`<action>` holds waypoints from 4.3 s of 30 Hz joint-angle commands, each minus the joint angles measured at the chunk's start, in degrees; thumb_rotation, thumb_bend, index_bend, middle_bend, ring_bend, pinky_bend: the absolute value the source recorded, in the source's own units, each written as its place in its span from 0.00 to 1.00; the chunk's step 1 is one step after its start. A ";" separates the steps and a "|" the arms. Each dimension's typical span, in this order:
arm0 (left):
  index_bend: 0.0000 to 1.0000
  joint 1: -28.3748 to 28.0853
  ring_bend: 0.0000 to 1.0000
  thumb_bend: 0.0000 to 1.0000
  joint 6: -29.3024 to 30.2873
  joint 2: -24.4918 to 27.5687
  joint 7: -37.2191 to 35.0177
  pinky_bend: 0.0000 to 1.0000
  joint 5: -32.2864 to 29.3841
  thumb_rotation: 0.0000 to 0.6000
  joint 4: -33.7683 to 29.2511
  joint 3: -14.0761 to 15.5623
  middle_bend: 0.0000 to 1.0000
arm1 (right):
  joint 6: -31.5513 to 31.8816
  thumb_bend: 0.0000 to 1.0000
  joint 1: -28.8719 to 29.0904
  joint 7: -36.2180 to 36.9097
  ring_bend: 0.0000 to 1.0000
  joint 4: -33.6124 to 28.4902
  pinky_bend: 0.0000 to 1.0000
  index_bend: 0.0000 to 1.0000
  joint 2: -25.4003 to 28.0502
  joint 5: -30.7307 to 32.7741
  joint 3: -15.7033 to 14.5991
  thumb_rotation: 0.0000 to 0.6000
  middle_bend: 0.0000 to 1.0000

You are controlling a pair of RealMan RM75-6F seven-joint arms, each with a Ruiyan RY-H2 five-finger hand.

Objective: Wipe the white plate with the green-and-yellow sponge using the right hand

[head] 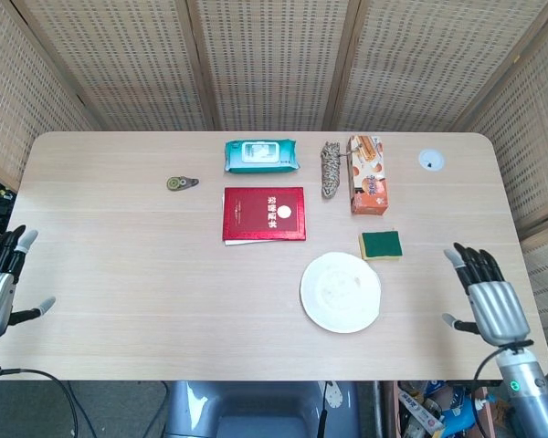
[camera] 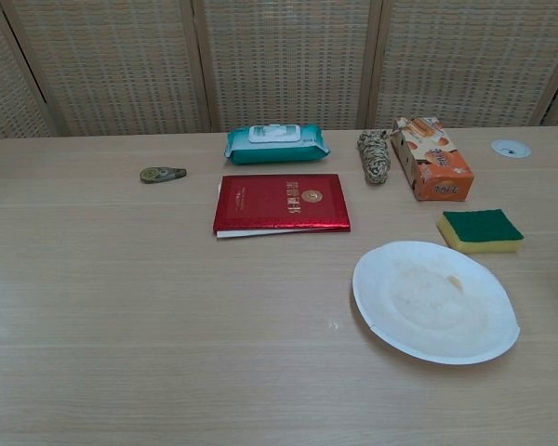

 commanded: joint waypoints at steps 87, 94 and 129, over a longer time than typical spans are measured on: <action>0.00 -4.41 0.00 0.00 -8.10 -4.52 4.26 0.00 -9.19 1.00 4.87 -1.74 0.00 | -24.04 0.30 31.65 -43.51 0.36 13.77 0.50 0.44 -18.43 2.84 -3.34 1.00 0.46; 0.00 -4.39 0.00 0.00 -8.17 -4.33 4.52 0.00 -9.52 1.00 4.50 -1.66 0.00 | -23.97 0.30 30.26 -63.28 0.39 10.83 0.52 0.44 -20.68 10.39 -2.84 1.00 0.46; 0.00 -5.04 0.00 0.00 -10.04 -3.33 4.44 0.00 -10.87 1.00 3.28 -1.17 0.00 | -17.78 0.30 26.82 -83.11 0.42 26.60 0.58 0.44 -31.89 7.17 -8.00 1.00 0.48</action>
